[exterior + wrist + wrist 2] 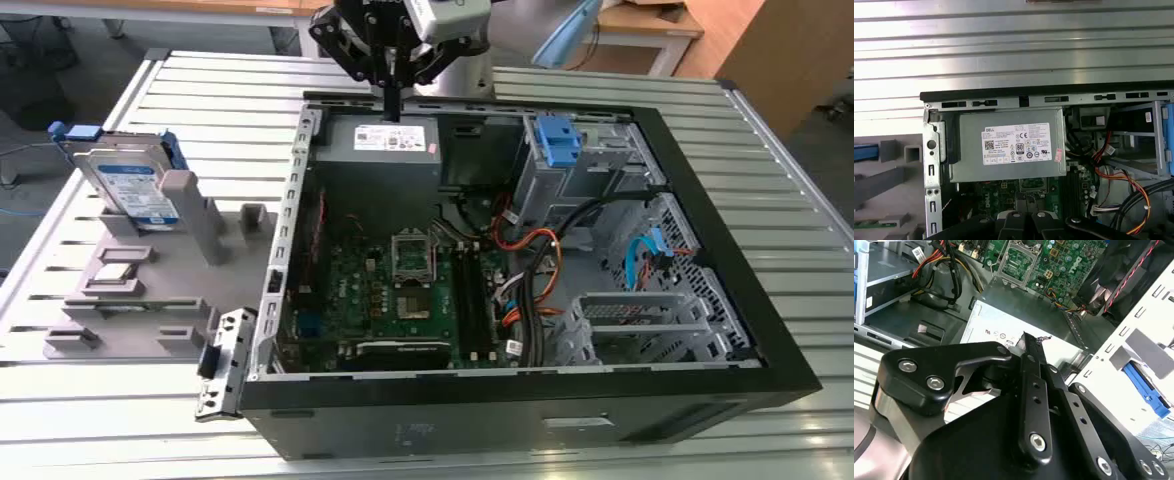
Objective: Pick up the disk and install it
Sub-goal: 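Reach for the disk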
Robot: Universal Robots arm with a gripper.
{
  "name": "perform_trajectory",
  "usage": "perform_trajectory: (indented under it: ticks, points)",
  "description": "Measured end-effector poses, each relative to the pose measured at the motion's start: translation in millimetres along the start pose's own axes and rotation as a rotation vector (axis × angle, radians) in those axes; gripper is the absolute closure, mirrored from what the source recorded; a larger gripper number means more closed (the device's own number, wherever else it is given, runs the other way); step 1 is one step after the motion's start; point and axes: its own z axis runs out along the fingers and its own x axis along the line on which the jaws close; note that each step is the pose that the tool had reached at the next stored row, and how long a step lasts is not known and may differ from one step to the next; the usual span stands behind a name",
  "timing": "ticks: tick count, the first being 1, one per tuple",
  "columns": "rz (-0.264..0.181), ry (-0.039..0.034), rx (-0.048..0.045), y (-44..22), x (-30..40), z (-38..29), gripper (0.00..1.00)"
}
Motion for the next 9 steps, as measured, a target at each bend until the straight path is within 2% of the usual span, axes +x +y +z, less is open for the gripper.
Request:
perform_trajectory:
  ticks: [9]
  points:
    - [0.000, -0.0001, -0.0001, -0.2, 2.5, 0.0, 0.90]
